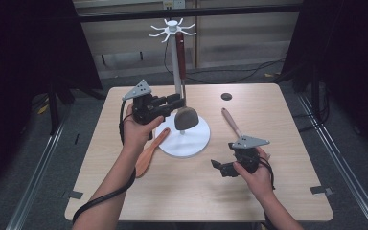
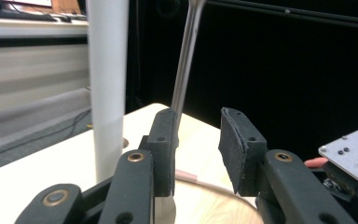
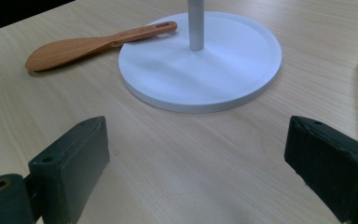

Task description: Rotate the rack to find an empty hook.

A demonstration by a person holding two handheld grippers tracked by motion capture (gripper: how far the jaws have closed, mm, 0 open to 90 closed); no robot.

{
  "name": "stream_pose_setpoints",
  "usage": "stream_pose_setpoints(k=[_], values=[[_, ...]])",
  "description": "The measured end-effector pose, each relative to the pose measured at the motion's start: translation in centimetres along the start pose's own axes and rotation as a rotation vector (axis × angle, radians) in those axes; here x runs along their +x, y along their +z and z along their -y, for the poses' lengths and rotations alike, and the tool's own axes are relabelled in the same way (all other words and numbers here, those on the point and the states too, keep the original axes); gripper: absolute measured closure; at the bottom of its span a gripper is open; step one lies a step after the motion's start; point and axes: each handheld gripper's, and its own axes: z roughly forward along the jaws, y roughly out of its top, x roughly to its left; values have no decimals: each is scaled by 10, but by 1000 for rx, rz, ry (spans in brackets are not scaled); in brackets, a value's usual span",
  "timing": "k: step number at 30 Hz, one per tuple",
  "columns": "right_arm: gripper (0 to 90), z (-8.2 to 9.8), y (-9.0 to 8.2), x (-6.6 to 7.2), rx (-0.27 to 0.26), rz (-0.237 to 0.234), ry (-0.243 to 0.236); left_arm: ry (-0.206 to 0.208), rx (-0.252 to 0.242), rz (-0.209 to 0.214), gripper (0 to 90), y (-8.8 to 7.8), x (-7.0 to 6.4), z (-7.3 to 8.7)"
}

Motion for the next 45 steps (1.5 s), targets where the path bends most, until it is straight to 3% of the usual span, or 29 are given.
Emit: stream_pose_setpoints(k=[9, 17, 23, 34, 37, 39, 45], values=[[60, -1, 1, 1, 0, -5, 1, 16, -26, -25, 709, -9, -3, -10], [60, -1, 1, 2, 1, -6, 1, 45, -54, -46, 841, -13, -9, -19], [60, -1, 1, 1, -1, -5, 3, 55, -92, -56, 889, -14, -13, -27], [60, -1, 0, 1, -5, -5, -1, 35, -220, -74, 900, -16, -16, -38], [60, -2, 0, 1, -7, -6, 0, 22, -281, -73, 900, -15, -18, -40], [60, -2, 0, 1, -9, -6, 0, 34, -291, -66, 900, -14, -18, -40], [60, -2, -1, 1, -10, -2, 2, 17, -360, -56, 900, -10, -20, -42]])
